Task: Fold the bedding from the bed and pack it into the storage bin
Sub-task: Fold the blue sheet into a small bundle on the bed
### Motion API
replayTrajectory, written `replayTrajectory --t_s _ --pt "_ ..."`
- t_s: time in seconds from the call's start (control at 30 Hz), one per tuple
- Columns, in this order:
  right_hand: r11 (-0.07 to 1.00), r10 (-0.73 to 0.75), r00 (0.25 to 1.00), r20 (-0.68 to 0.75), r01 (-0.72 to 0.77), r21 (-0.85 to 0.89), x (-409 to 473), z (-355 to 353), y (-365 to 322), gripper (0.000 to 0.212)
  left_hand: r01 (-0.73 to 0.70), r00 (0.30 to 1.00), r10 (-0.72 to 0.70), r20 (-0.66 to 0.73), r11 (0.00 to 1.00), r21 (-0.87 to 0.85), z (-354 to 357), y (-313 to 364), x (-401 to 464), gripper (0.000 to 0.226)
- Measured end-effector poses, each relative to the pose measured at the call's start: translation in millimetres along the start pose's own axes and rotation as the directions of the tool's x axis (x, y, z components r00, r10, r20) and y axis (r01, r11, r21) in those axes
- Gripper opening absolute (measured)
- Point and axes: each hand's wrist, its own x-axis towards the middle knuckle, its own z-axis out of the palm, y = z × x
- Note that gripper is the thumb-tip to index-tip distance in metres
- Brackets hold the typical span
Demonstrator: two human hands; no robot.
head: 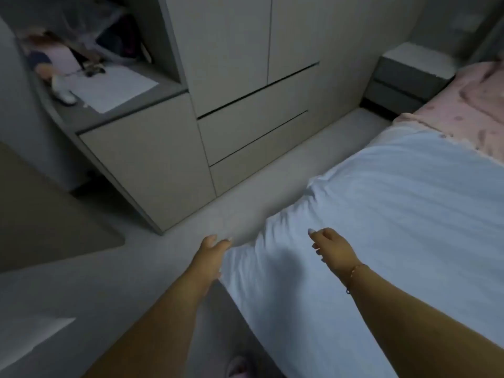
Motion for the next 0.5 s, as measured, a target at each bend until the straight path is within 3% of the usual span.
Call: replayTrajectory --t_s 0.1,0.33,0.43,0.5 --pt "0.997 0.018 0.998 0.058 -0.013 -0.081 17.5 29.0 3.4 0.048 0.104 0.994 -0.101 0.031 0.99 -0.092 -6.2 -18.2 24.2 0.01" --pt "0.983 0.067 0.987 0.146 -0.041 -0.177 58.2 97.3 23.4 0.04 0.19 0.981 -0.195 -0.018 0.97 -0.149 -4.8 -75.0 109.4 0.017" --pt "0.982 0.078 0.984 0.158 -0.049 -0.184 70.2 115.8 34.4 0.04 0.225 0.973 -0.23 -0.011 0.961 -0.161 1.4 -96.4 146.4 0.031" --pt "0.982 0.062 0.988 0.142 -0.035 -0.185 77.2 122.8 41.8 0.038 0.26 0.964 -0.265 -0.001 0.948 -0.183 7.8 -106.1 166.9 0.025"
